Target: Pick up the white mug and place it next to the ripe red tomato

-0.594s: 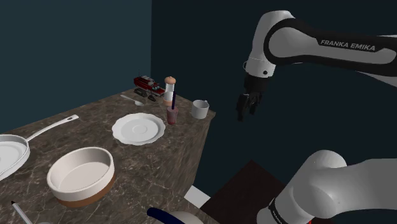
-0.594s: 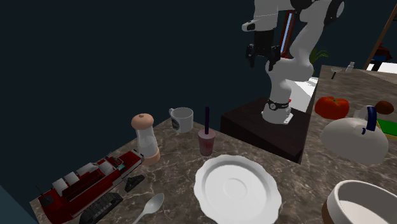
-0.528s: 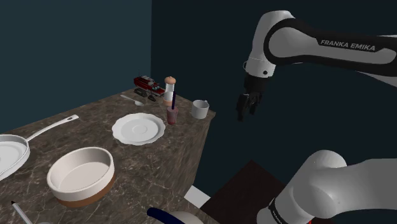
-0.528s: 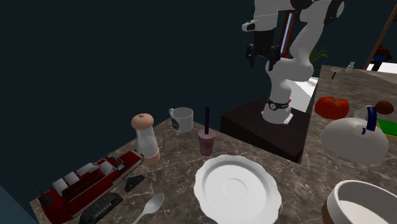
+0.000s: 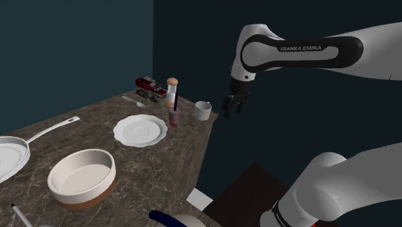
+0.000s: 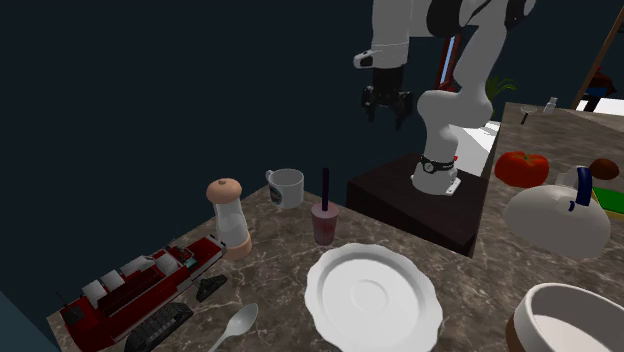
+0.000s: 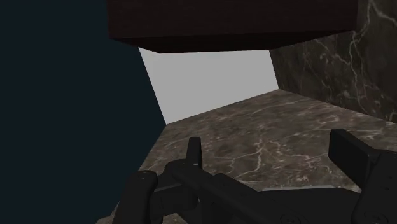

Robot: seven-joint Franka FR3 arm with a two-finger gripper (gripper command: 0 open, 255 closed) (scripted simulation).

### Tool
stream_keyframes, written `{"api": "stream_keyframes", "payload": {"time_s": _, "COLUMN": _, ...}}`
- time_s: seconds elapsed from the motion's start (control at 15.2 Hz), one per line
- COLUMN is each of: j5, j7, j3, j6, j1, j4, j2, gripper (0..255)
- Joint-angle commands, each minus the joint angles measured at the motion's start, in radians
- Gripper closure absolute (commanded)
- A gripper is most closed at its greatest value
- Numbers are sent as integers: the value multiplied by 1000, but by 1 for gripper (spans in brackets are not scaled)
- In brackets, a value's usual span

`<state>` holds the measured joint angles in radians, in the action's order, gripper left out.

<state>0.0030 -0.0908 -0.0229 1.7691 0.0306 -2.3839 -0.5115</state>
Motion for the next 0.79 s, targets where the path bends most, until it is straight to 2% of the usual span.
{"api": "stream_keyframes", "payload": {"time_s": 0.0, "j5": -8, "j7": -11, "j3": -5, "j6": 53, "j1": 3, "j4": 23, "j2": 68, "gripper": 0}}
{"api": "stream_keyframes", "payload": {"time_s": 0.73, "j5": -33, "j7": -64, "j3": -31, "j6": 260, "j1": 17, "j4": 266, "j2": 473, "gripper": 0}}
